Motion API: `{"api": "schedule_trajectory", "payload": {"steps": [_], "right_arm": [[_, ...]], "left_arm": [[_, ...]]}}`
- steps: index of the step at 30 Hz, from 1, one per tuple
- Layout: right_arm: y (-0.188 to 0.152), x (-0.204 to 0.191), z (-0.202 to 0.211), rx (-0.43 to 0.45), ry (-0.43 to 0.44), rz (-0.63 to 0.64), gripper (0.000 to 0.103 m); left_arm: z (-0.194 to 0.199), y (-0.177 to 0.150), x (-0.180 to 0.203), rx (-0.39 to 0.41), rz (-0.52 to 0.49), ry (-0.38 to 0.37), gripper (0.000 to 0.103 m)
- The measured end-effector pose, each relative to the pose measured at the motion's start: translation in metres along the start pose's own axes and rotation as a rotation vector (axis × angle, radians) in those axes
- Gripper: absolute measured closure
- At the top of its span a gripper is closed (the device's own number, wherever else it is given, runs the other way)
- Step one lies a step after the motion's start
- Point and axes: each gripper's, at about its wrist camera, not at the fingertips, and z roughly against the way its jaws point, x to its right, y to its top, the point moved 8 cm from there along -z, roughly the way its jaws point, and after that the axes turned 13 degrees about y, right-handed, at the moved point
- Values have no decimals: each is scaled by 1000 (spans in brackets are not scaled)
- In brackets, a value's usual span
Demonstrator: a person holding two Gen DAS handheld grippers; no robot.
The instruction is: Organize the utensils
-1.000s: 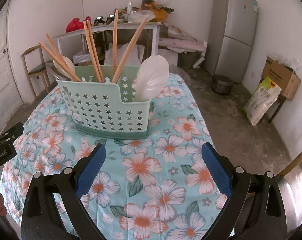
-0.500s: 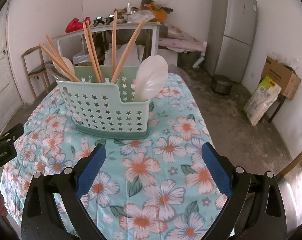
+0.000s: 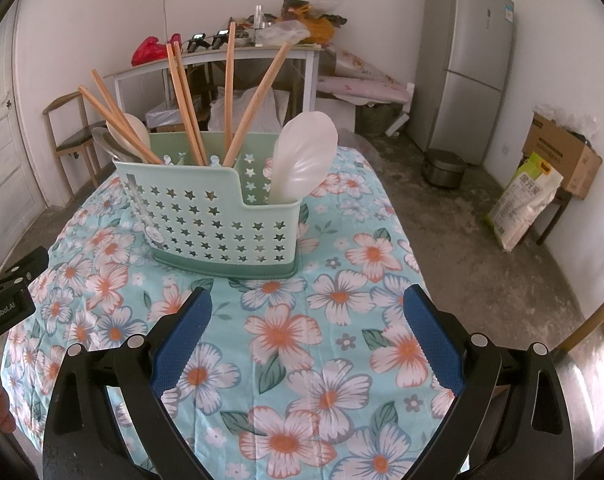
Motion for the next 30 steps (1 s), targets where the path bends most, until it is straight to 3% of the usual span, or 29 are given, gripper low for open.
{"api": "schedule_trajectory", "payload": {"steps": [30], "right_arm": [[2,-1,0,2,2,-1,11]], "left_arm": [[0,0,1,-1,1,-1,6]]}}
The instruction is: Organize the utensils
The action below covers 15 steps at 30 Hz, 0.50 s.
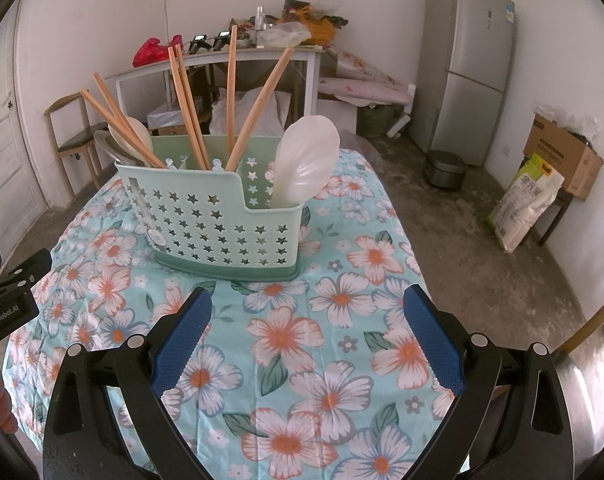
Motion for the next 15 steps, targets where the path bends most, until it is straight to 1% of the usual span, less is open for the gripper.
{"api": "schedule_trajectory", "payload": {"steps": [15], "right_arm": [[0,-1,0,-2,-2,1,11]], "left_arm": [[1,-1,0,-1,-1,-1,6]]}}
